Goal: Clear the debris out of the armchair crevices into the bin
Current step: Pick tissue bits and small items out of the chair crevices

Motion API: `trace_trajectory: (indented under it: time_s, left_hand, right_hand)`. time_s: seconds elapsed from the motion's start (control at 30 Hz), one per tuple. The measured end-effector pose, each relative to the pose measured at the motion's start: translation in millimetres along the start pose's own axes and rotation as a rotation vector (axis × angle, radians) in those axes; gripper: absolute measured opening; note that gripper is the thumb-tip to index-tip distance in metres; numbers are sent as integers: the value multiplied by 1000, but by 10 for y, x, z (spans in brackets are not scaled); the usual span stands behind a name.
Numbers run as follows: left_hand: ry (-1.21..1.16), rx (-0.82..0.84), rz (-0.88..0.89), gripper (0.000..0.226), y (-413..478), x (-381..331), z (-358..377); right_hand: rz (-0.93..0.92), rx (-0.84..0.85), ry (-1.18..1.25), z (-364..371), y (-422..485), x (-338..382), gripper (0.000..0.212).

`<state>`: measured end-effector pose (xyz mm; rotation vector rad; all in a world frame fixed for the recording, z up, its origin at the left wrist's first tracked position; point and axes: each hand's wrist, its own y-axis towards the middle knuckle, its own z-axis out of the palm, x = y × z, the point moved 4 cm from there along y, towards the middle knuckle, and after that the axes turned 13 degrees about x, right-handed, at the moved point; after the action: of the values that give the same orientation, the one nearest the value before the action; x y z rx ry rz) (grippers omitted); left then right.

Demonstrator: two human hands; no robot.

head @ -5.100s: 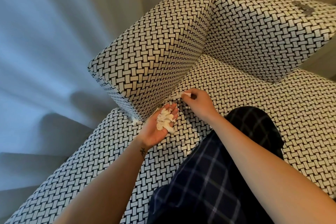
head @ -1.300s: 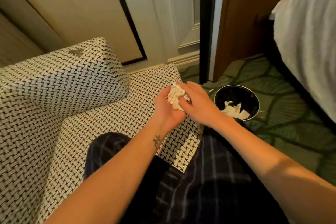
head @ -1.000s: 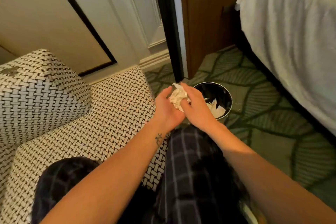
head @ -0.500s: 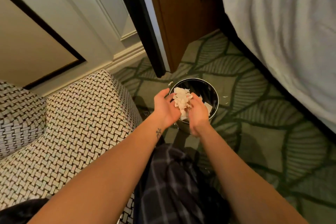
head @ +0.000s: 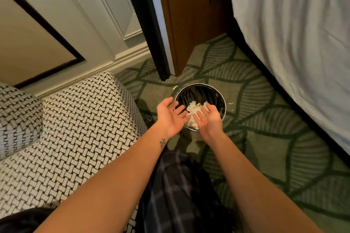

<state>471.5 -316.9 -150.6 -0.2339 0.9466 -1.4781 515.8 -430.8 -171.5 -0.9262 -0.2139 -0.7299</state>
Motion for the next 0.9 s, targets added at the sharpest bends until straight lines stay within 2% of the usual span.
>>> trace_trajectory:
  time_s: [0.13, 0.5, 0.7, 0.9]
  left_hand:
    - [-35, 37, 35, 58, -308, -104, -17]
    - [-99, 183, 252, 59, -1532, -593, -251]
    - [-120, 195, 385, 59, -2308, -870, -701]
    - [-164, 160, 575, 58, -3185, -1241, -1307]
  right_hand:
    - [1, 65, 20, 198, -219, -56, 48]
    - [-7, 415, -35, 1011, -1119, -330, 45]
    - [31, 625, -232, 1534, -1660, -759, 42]
    - [93, 808, -376, 2165, -2216, -1487, 37]
